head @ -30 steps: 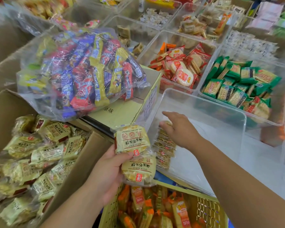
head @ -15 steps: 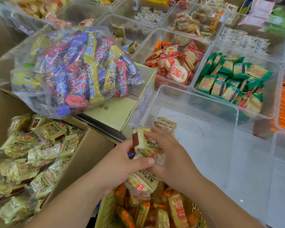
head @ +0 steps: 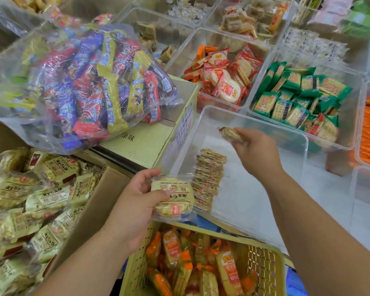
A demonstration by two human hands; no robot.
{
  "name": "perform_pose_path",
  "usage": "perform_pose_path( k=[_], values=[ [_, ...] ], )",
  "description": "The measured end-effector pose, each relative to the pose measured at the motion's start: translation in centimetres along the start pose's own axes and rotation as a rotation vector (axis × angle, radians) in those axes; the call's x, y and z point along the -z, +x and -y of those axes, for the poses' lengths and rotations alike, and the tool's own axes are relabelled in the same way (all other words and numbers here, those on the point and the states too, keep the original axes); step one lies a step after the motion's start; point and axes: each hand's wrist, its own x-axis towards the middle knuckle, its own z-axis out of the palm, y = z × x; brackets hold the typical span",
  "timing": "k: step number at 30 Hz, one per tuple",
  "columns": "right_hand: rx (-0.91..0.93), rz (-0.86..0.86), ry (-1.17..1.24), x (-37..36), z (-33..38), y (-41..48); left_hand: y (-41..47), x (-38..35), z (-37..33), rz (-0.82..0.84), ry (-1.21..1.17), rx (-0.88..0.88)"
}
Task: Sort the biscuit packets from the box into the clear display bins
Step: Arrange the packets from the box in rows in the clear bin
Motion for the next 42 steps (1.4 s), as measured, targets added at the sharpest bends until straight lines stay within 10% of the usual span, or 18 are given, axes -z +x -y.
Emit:
perform_pose_path(
  k=[16, 25, 32, 42],
  values=[
    [-0.022, 0.566, -0.277, -7.1, -1.8, 3.9, -0.8, 0.9, -0.3, 0.029, -0.149, 0.019],
    [0.338, 0.553, 0.276, 0.8, 7.5, -6.3, -0.8, 0.1, -1.0, -0.02, -0.071, -0.006],
    [0.475, 0.372, 0.114, -0.3, 7.4, -12.9, -0.5, -2.4, -1.3, 0.074, -0.104, 0.057],
    [0.144, 0.086, 0.014, 0.6, 0.1, -3.4, 3.0, -1.8, 1.9, 0.207, 1.344, -0.193]
  ],
)
